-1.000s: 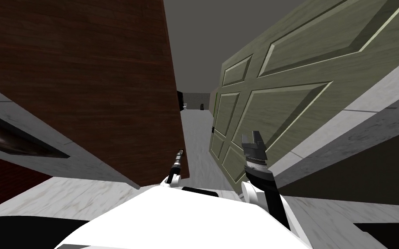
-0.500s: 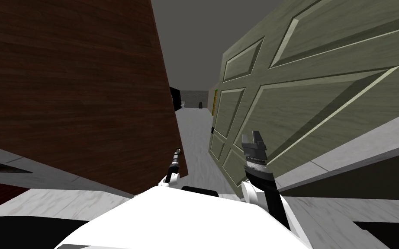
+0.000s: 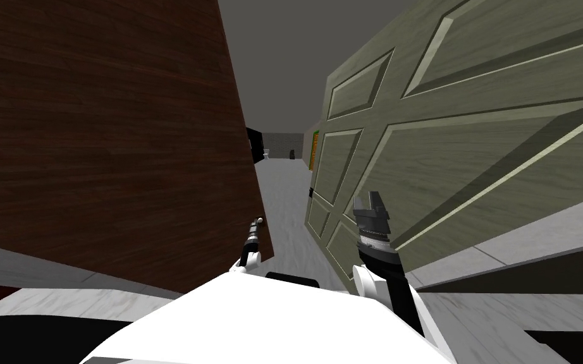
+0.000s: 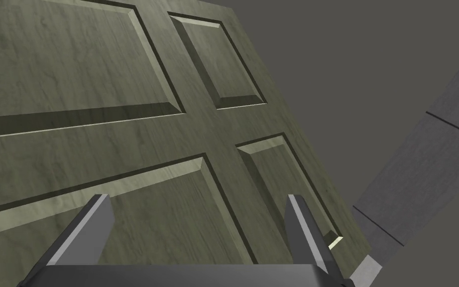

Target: Push the door open

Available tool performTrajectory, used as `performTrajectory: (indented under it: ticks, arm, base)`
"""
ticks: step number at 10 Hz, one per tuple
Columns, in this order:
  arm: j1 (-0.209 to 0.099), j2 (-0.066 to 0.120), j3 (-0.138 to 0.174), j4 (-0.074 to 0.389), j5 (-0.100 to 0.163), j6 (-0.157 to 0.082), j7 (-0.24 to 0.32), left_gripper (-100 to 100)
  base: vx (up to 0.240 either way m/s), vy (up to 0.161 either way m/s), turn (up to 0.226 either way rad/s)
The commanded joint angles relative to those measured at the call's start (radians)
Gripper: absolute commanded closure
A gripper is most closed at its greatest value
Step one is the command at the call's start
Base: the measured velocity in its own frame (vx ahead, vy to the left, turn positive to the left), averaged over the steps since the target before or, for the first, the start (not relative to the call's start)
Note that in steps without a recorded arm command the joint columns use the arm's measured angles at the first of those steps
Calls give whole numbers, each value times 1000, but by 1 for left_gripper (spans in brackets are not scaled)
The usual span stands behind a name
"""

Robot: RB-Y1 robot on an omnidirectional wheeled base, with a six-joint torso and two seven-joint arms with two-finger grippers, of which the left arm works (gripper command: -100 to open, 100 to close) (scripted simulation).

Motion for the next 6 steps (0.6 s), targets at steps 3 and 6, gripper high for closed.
performTrajectory:
  ticks: [3,6]
  arm:
    - [-4,3,30,-3,29,-6,-25,-100]
    - [-4,-28,49,-9,50,8,-42,-100]
  base:
    - [-36,-93,42]
    - [-165,-227,82]
